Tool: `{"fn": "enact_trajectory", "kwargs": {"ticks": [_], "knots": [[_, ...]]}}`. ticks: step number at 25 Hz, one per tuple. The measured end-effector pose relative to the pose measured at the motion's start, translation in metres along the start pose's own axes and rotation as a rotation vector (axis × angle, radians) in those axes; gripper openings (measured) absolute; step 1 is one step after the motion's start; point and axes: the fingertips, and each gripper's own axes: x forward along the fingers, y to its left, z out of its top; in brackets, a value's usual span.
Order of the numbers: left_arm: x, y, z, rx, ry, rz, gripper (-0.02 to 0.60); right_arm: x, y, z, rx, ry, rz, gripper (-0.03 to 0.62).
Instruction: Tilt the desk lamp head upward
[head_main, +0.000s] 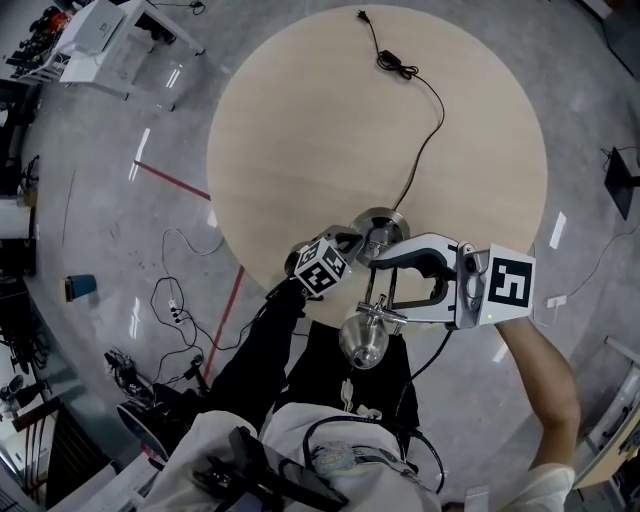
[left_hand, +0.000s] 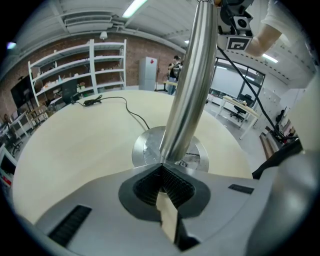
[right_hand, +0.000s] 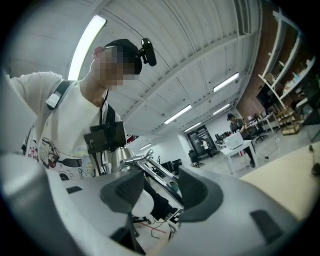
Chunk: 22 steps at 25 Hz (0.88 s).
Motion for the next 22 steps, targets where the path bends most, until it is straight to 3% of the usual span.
{"fn": "enact_trajectory", "kwargs": {"ticks": [4, 8, 11, 14, 16, 18, 22], "knots": [[0.0, -0.001, 0.0, -0.009, 0.003, -0.001, 0.002, 0.002, 0.003, -0.001, -0.082, 0.079, -0.004, 0.199], [0.002, 0.0, -0.002, -0.011, 0.019, 0.004, 0.002, -0.011, 0.005, -0.007, -0.2, 0.242, -0.053, 0.198], [-0.004, 0.004, -0.008, -0.018, 0.034, 0.02, 0.003, -0.026, 0.002, -0.013, -0.222, 0.31, -0.117, 0.198], [-0.034, 0.018, -0.008, -0.07, -0.025, 0.084, 0.002, -0.043, -0.006, -0.006, -0.212, 0.277, -0.296, 0.198], [-0.07, 0.039, 0.002, -0.14, -0.109, 0.165, 0.003, -0.057, -0.009, 0.008, -0.247, 0.235, -0.485, 0.18], [-0.114, 0.061, 0.031, -0.21, -0.235, 0.248, 0.002, -0.079, -0.008, 0.028, -0.259, 0.179, -0.705, 0.005], [-0.215, 0.073, 0.108, -0.276, -0.504, 0.371, 0.003, -0.112, 0.013, 0.064, -0.207, 0.034, -1.036, 0.005]]}}
